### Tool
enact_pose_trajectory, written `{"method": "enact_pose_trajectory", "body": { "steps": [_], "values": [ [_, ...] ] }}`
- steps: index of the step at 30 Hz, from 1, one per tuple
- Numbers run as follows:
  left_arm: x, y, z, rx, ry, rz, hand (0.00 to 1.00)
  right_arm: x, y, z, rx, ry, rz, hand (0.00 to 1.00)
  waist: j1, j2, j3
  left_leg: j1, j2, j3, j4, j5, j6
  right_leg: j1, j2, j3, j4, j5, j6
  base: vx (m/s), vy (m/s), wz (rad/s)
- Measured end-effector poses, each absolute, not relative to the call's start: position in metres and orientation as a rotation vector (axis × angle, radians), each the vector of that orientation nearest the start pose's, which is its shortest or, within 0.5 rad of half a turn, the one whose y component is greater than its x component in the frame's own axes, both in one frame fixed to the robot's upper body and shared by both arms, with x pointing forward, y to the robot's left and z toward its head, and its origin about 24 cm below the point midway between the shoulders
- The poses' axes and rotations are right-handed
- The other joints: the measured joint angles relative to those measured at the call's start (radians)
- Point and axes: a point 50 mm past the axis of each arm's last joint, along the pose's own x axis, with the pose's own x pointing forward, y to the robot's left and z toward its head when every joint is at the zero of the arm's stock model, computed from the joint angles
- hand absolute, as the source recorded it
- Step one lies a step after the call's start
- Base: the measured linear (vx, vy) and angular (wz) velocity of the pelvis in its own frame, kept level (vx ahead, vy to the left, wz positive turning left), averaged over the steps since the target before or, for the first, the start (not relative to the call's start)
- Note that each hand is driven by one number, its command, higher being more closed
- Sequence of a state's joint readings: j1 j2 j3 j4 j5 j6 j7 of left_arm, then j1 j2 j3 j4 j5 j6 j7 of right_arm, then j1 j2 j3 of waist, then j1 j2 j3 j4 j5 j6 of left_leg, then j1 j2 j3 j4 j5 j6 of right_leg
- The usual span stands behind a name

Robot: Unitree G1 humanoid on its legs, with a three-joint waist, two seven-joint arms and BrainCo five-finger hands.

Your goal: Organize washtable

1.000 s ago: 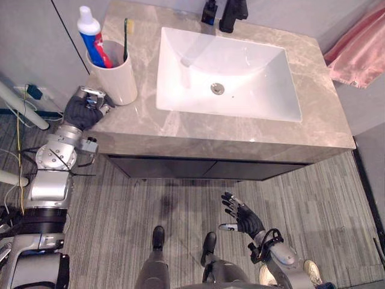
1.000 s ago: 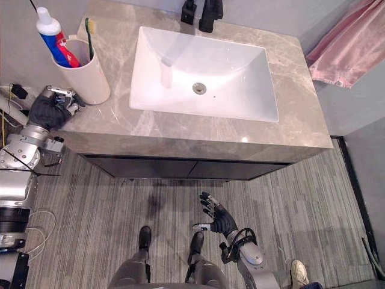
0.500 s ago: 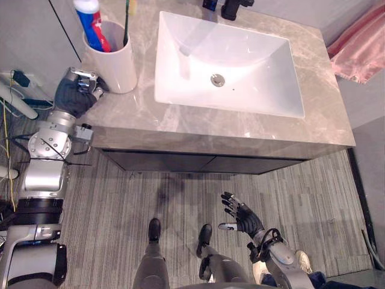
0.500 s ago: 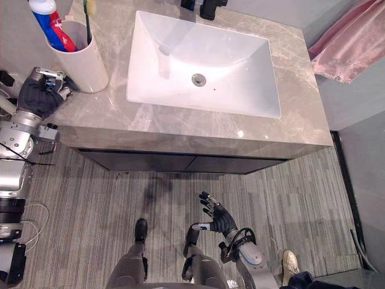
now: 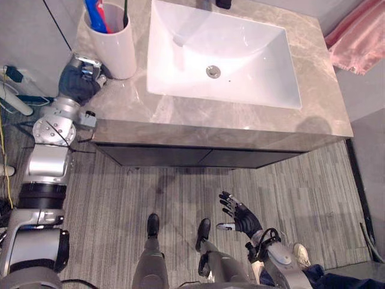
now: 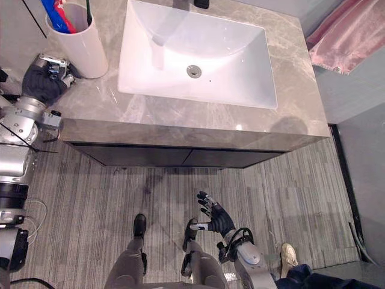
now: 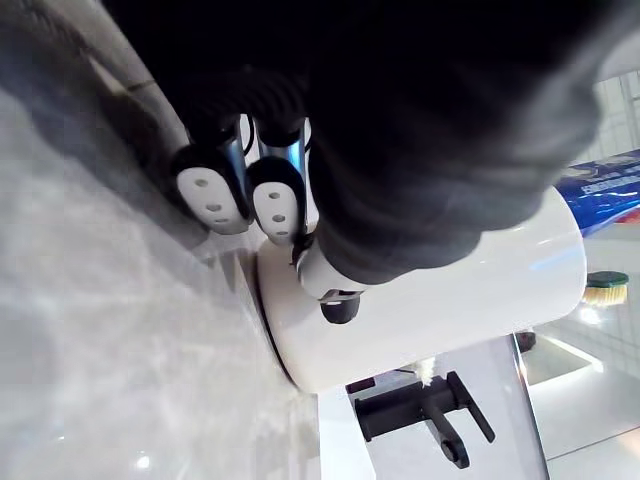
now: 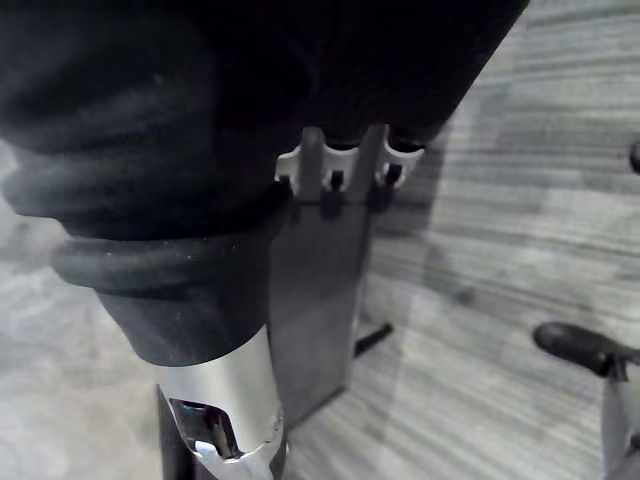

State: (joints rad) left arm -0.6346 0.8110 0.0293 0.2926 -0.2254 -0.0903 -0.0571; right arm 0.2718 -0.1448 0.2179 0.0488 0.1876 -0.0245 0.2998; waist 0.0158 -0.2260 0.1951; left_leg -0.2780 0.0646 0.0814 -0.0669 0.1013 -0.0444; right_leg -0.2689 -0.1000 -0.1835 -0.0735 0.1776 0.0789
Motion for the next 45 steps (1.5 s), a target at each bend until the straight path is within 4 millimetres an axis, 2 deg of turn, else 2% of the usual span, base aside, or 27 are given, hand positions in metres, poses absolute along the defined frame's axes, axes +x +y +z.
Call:
{"method": "enact_pose_trajectory", "body": {
  "steps": [5, 8, 12, 15, 18, 22, 26, 30, 45],
  "values": [
    [0.334, 0.282, 0.263, 0.562, -0.483, 0.104, 1.00, 0.177, -0.122, -0.026, 0.121, 0.311, 0.441, 0.00, -0.003, -0.011, 0.003, 0.000, -0.007, 0.004, 0.000, 0.006, -0.007, -0.001, -0.005, 0.000, -0.005, -0.015, -0.021, 0.02, 0.007, -0.01],
    [0.337, 0.286, 0.269, 0.557, -0.486, 0.130, 1.00, 0.177, -0.120, -0.027, 0.123, 0.312, 0.448, 0.00, -0.003, -0.013, 0.003, 0.000, -0.011, 0.006, 0.001, 0.006, -0.008, 0.004, -0.007, 0.000, -0.016, -0.015, -0.021, 0.02, 0.008, 0.00],
    [0.337, 0.287, 0.269, 0.561, -0.481, 0.134, 1.00, 0.177, -0.119, -0.027, 0.129, 0.311, 0.448, 0.00, -0.004, -0.013, 0.003, 0.003, -0.013, 0.005, 0.001, 0.007, -0.007, 0.008, -0.009, -0.002, -0.016, -0.015, -0.021, 0.00, 0.000, 0.00],
    [0.337, 0.290, 0.262, 0.562, -0.455, 0.136, 1.00, 0.177, -0.115, -0.026, 0.144, 0.308, 0.450, 0.00, -0.003, -0.013, 0.003, 0.024, -0.015, 0.005, -0.002, 0.006, -0.007, 0.030, -0.010, -0.006, -0.018, -0.021, -0.030, 0.03, 0.018, 0.01],
    [0.329, 0.293, 0.242, 0.571, -0.409, 0.112, 1.00, 0.177, -0.113, -0.027, 0.146, 0.310, 0.458, 0.00, -0.002, -0.011, 0.003, 0.040, -0.015, 0.006, -0.008, 0.006, -0.008, 0.041, -0.010, -0.008, -0.017, -0.031, -0.036, 0.00, 0.000, 0.00],
    [0.316, 0.284, 0.217, 0.517, -0.411, 0.074, 1.00, 0.177, -0.113, -0.028, 0.144, 0.316, 0.460, 0.00, 0.003, 0.005, -0.004, 0.062, -0.020, 0.003, -0.020, 0.007, -0.008, 0.059, -0.009, -0.013, -0.017, -0.038, -0.036, 0.03, 0.013, 0.03],
    [0.308, 0.261, 0.171, 0.404, -0.337, -0.003, 1.00, 0.177, -0.113, -0.033, 0.142, 0.338, 0.460, 0.00, 0.002, 0.060, -0.050, 0.075, -0.031, -0.007, -0.025, 0.007, -0.007, 0.077, -0.021, -0.026, -0.016, -0.049, -0.023, 0.05, 0.033, 0.09],
    [0.305, 0.251, 0.148, 0.367, -0.278, -0.051, 1.00, 0.178, -0.111, -0.037, 0.137, 0.362, 0.473, 0.00, 0.002, 0.094, -0.079, 0.084, -0.031, -0.018, -0.025, 0.009, -0.003, 0.093, -0.025, -0.036, -0.017, -0.052, -0.019, 0.03, 0.022, 0.08],
    [0.301, 0.232, 0.123, 0.309, -0.221, -0.108, 1.00, 0.178, -0.110, -0.039, 0.119, 0.373, 0.485, 0.00, -0.003, 0.117, -0.122, 0.085, -0.030, -0.017, -0.025, 0.007, -0.007, 0.095, -0.025, -0.037, -0.019, -0.052, -0.019, 0.00, 0.008, 0.00]
  ]
}}
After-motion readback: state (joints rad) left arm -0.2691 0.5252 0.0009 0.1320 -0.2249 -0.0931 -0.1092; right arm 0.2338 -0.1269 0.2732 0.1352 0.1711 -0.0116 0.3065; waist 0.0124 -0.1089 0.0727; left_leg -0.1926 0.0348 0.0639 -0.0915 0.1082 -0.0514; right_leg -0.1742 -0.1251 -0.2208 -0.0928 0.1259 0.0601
